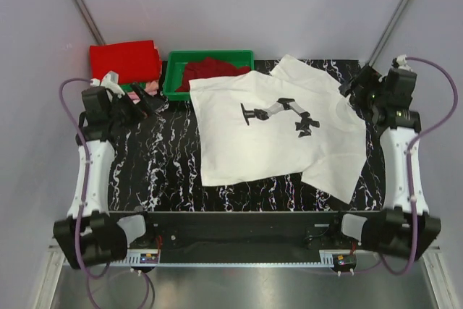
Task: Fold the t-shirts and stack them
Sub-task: Fold the tshirt
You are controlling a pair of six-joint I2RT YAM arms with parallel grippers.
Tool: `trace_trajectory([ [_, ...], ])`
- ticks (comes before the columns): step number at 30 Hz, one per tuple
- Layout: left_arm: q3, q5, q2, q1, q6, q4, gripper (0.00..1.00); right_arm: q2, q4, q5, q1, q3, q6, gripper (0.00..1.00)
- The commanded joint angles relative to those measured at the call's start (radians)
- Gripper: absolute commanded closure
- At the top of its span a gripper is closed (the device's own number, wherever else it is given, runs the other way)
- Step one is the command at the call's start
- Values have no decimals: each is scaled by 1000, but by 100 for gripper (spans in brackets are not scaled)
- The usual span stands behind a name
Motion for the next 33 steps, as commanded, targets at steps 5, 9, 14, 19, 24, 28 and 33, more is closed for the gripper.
trace_trajectory([
  [5,-200,-40,-199,-50,15,52,1,-179,79,-117,4,-305,43,0],
  [9,-297,-205,-190,-296,-45,62,1,-120,25,-53,4,-310,87,0],
  [14,-358,-346,-116,-539,-171,55,1,-62,-21,-5,4,-309,89,0],
  [19,-372,-439,2,-681,-272,-5,1,-88,-21,-4,4,-324,81,0],
  [24,-400,-438,62,-760,-346,21,1,-96,-24,-14,4,-322,88,0],
  [28,-429,-453,53,-829,-404,24,4,-102,-55,19,4,-306,68,1],
  [33,-470,-458,68,-858,-429,79,27,-119,-46,30,4,-325,77,0],
])
